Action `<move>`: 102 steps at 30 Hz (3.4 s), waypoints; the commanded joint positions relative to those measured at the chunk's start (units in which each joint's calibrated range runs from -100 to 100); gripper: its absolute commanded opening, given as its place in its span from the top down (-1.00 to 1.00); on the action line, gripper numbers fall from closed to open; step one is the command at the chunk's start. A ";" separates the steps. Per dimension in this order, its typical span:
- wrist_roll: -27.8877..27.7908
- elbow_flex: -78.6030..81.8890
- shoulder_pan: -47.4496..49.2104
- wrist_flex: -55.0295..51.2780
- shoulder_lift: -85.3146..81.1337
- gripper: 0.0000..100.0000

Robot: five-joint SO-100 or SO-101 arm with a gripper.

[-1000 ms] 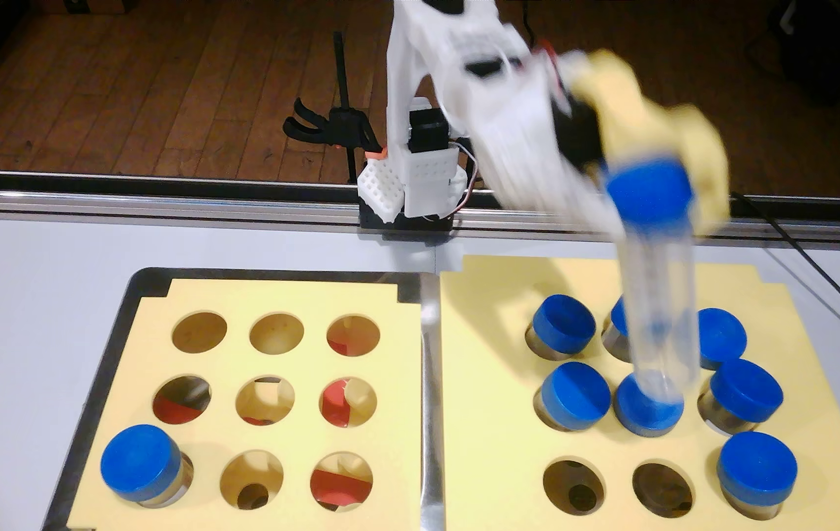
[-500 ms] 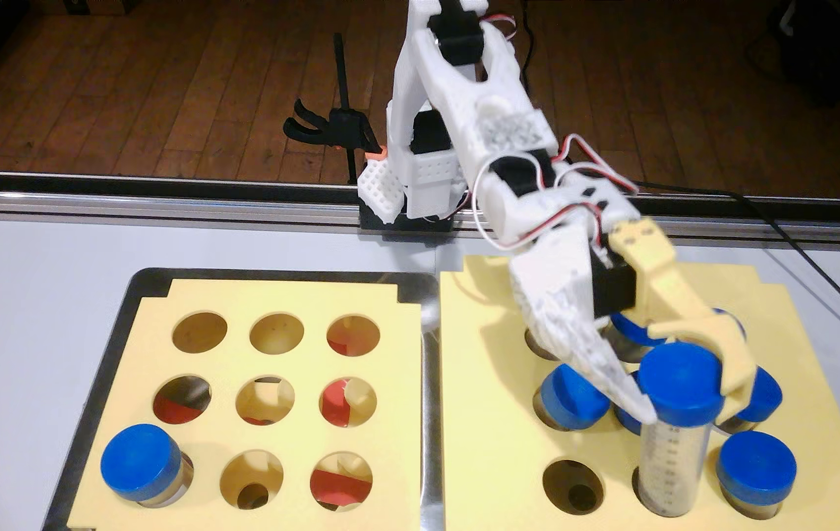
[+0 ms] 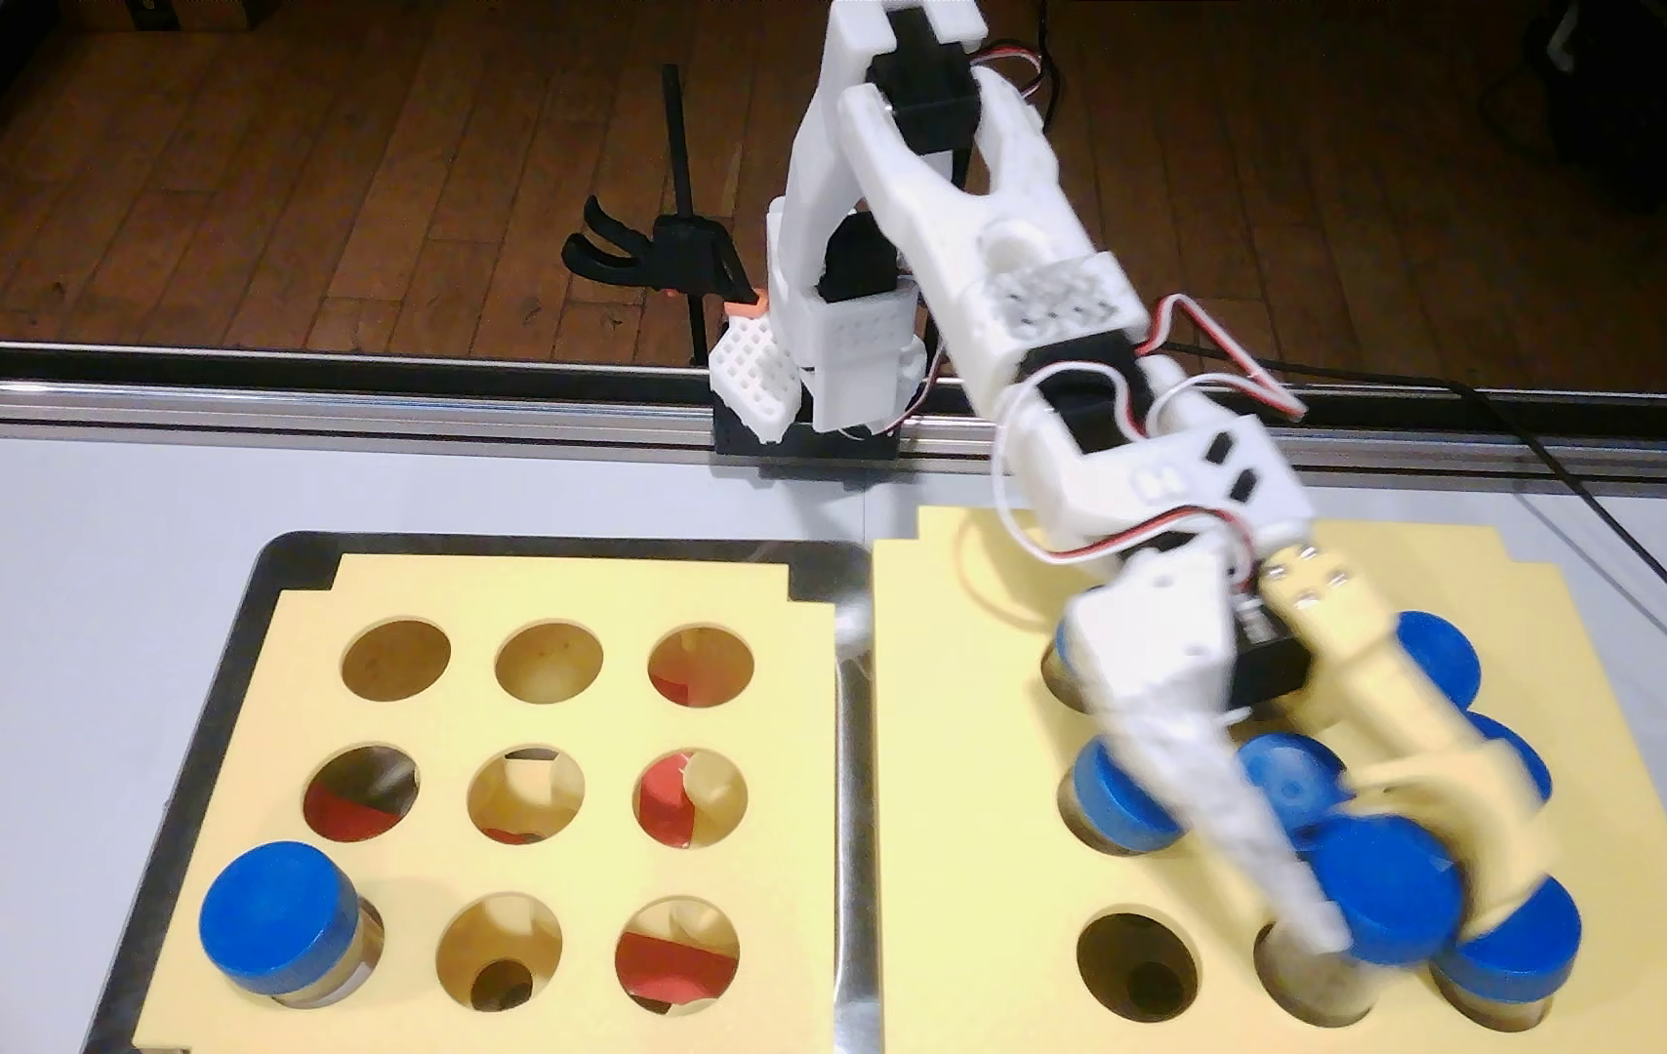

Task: Move the test tubes

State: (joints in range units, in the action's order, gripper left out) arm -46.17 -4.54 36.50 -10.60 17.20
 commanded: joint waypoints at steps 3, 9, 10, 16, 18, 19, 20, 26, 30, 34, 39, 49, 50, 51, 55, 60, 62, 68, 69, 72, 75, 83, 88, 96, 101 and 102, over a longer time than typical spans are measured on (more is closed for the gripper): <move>-0.80 -5.13 -3.11 -0.64 -1.88 0.45; -1.32 -7.30 -14.38 -0.64 -14.29 0.45; -1.90 -6.85 -16.45 -0.64 -17.07 0.45; -4.67 8.04 -32.75 -0.74 -34.09 0.45; -4.30 17.48 -37.79 -0.55 -37.83 0.44; -4.25 20.02 -38.90 -0.55 -38.44 0.44; -4.14 22.20 -39.79 0.03 -38.52 0.44; -2.99 27.38 -43.13 21.55 -31.92 0.44; -2.99 20.57 -43.05 22.22 -20.81 0.45; -2.99 11.58 -43.13 21.84 -9.78 0.45; -3.10 6.86 -43.20 21.74 -3.53 0.44; -2.99 4.68 -43.05 13.73 2.21 0.46; -2.99 4.68 -43.05 12.48 2.21 0.46; -2.99 4.68 -43.05 12.19 2.21 0.46; -2.99 2.41 -42.91 12.19 2.64 0.55; -2.99 0.23 -41.87 12.19 2.55 0.81; -2.89 0.14 -41.87 11.51 1.86 0.81; -0.48 -5.76 -42.24 -8.46 -6.57 0.81; -0.80 -6.85 -42.31 -10.77 -8.56 0.81; -2.78 -11.39 -42.31 -9.13 -16.55 0.81; -2.94 -13.30 -41.94 -0.16 -24.72 0.81; -2.47 -0.50 -29.49 11.03 -33.92 0.80; 1.14 17.21 -19.86 11.13 -34.01 0.81; 1.30 22.29 -16.67 11.51 -33.75 0.80; 1.35 21.93 -16.45 25.31 -28.54 0.80; 1.35 21.29 -16.01 27.63 -27.23 0.80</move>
State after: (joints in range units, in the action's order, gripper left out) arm -45.10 18.41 20.07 4.53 -13.98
